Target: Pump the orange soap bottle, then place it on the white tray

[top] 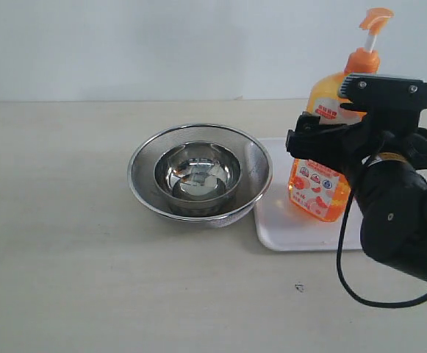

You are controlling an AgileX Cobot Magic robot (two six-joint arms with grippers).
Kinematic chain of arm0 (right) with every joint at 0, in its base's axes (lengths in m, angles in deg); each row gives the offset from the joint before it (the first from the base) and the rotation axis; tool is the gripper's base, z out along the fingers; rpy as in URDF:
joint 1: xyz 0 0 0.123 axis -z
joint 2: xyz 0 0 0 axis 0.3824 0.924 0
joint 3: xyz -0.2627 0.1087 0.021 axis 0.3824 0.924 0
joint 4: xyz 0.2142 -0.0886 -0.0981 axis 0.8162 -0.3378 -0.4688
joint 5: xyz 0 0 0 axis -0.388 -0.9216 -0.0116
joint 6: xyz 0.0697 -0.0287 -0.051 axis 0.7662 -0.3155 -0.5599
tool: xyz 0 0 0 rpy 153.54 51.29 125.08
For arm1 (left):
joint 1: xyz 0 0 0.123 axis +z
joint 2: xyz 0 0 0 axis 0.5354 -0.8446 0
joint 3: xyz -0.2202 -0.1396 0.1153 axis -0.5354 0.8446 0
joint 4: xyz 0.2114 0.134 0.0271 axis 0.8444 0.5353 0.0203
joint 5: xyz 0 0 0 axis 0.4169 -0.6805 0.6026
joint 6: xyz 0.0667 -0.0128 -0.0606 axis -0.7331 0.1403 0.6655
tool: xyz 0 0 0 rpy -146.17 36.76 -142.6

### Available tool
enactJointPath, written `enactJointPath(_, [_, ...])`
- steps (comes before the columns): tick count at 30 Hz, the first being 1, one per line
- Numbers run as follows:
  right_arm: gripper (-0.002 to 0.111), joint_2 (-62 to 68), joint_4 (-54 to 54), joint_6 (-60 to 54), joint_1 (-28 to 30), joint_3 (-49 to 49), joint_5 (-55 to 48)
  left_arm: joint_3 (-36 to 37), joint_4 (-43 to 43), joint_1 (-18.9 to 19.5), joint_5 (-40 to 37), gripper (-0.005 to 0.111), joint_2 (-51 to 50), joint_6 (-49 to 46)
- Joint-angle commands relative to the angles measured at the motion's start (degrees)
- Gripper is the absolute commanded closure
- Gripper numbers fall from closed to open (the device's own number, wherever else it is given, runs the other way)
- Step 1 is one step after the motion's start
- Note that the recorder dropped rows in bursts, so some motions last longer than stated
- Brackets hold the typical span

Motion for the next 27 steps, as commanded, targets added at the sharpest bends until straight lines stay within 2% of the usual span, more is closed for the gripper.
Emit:
enactJointPath(1, [0.108,0.8,-4.4,2.5,-0.2,-0.5,8.9,0.0,-0.1,0.1,0.5,0.102,0.2,-0.1])
enactJointPath(9, [0.108,0.8,-5.1,1.4,-0.2,-0.6,7.7,0.0,-0.1,0.1,0.5,0.102,0.2,-0.1])
enactJointPath(11, [0.105,0.8,-5.1,1.3,-0.2,-0.6,6.8,0.0,-0.1,0.1,0.5,0.102,0.2,-0.1])
enactJointPath(14, [0.088,0.8,-5.4,1.3,-0.2,-0.6,6.4,0.0,-0.1,0.1,0.5,0.102,0.2,-0.1])
enactJointPath(19, [0.041,0.8,-6.0,1.8,-0.2,-0.6,4.4,0.0,-0.1,0.1,0.5,0.102,0.2,-0.1])
enactJointPath(22, [0.019,0.8,-6.0,1.8,-0.2,-0.6,5.0,0.0,-0.1,0.1,0.5,0.102,0.2,-0.1])
enactJointPath(25, [0.004,0.8,-5.9,1.7,-0.2,-0.6,4.8,0.0,-0.1,0.1,0.5,0.102,0.2,-0.1])
enactJointPath(27, [0.003,0.8,-5.9,1.7,-0.2,-0.6,4.5,0.0,-0.1,0.1,0.5,0.102,0.2,-0.1])
